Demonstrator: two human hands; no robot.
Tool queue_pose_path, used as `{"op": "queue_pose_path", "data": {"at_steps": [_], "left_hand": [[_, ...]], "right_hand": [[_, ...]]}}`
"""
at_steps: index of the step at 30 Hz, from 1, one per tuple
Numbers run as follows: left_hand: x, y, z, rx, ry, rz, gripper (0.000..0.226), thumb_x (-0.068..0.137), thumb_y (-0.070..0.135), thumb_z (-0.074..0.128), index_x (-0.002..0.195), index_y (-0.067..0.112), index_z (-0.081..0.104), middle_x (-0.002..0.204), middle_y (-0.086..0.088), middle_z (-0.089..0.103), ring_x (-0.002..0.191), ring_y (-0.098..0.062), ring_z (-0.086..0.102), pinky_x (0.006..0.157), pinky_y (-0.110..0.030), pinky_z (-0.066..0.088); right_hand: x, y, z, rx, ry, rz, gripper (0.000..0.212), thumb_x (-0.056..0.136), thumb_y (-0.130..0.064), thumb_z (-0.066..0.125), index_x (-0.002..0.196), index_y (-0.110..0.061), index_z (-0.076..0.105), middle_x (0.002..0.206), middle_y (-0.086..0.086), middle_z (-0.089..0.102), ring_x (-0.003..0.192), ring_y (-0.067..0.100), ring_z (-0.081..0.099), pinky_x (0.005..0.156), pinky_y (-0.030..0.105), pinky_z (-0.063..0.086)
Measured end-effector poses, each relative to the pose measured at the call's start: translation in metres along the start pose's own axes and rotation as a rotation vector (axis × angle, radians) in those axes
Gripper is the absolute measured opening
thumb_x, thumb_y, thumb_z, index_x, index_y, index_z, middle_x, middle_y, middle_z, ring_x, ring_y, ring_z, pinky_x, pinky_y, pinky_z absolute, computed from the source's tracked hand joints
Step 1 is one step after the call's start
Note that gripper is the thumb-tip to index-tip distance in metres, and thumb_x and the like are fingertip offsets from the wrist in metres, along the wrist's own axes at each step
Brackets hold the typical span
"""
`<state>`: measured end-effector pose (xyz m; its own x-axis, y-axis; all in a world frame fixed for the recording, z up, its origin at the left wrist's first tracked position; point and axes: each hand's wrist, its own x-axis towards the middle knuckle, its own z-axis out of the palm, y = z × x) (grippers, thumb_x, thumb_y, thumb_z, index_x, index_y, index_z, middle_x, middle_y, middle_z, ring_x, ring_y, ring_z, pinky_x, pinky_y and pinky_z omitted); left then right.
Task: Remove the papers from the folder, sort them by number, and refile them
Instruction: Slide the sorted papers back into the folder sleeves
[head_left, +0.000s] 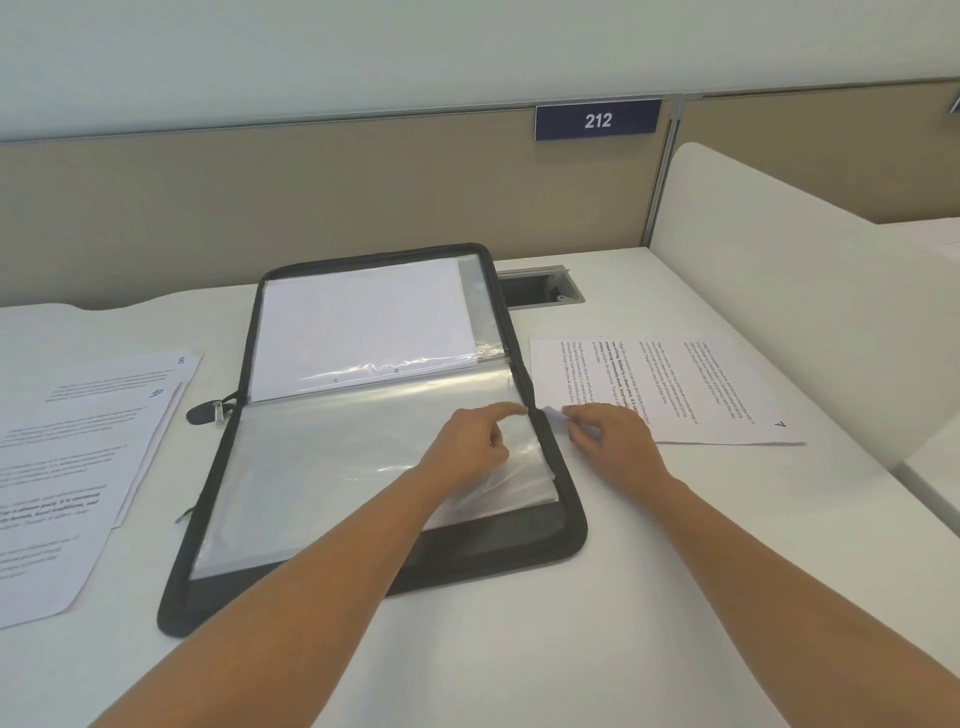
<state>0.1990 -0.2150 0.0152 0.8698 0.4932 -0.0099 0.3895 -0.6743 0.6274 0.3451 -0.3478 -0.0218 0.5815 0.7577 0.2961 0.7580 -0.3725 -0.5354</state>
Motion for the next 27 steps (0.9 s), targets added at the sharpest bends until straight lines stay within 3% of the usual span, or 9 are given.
{"op": "queue_pose_path", "data": {"at_steps": [4,10,16,19,23,27], "left_hand": [[0.007,0.003,-0.004,0.113,-0.087,-0.007,0.022,0.084,0.003,0.060,0.103,0.009,0.069,0.081,-0.003,0.059,0.074,-0.015,0.055,0.077,-0.022,0.047],[0.008,0.004,-0.007,0.227,-0.034,0.106,0.013,0.086,0.020,0.067,0.096,0.013,0.072,0.095,-0.003,0.059,0.078,-0.010,0.048,0.074,-0.019,0.040],[0.007,0.008,-0.008,0.238,-0.025,0.190,0.012,0.085,0.023,0.068,0.094,0.015,0.071,0.091,0.003,0.048,0.073,-0.006,0.040,0.070,-0.019,0.034],[0.005,0.011,-0.010,0.241,-0.059,0.232,0.014,0.085,0.021,0.068,0.097,0.014,0.071,0.091,0.006,0.045,0.071,-0.005,0.040,0.070,-0.017,0.033],[0.005,0.012,-0.011,0.233,-0.098,0.272,0.016,0.085,0.019,0.068,0.099,0.011,0.071,0.094,0.006,0.048,0.072,-0.004,0.042,0.066,-0.010,0.033],[0.007,0.013,-0.013,0.203,-0.117,0.277,0.014,0.084,0.017,0.068,0.097,0.012,0.071,0.108,-0.004,0.058,0.081,-0.008,0.046,0.073,-0.020,0.043]], "right_hand": [[0.001,-0.004,-0.002,0.037,0.065,-0.002,0.023,0.090,-0.014,0.060,0.110,-0.010,0.070,0.111,0.004,0.069,0.105,0.018,0.064,0.091,0.014,0.035],[0.003,-0.012,-0.007,0.019,0.148,-0.150,0.023,0.086,-0.010,0.065,0.108,-0.007,0.071,0.108,0.007,0.070,0.098,0.022,0.069,0.091,0.031,0.048],[0.000,-0.022,-0.009,-0.068,-0.238,-0.214,0.026,0.091,-0.024,0.059,0.116,-0.018,0.068,0.119,-0.003,0.066,0.108,0.015,0.062,0.097,0.027,0.043],[0.001,-0.022,-0.008,-0.008,-0.309,-0.225,0.024,0.090,-0.021,0.060,0.112,-0.018,0.070,0.115,-0.002,0.068,0.103,0.015,0.063,0.093,0.029,0.047],[0.003,-0.023,-0.014,0.092,-0.412,-0.208,0.022,0.088,-0.016,0.063,0.107,-0.016,0.072,0.113,-0.002,0.069,0.100,0.014,0.063,0.089,0.020,0.044],[0.005,-0.023,-0.020,0.085,-0.542,-0.194,0.019,0.087,-0.019,0.064,0.104,-0.018,0.074,0.113,-0.007,0.068,0.093,0.004,0.059,0.081,0.011,0.038]]}}
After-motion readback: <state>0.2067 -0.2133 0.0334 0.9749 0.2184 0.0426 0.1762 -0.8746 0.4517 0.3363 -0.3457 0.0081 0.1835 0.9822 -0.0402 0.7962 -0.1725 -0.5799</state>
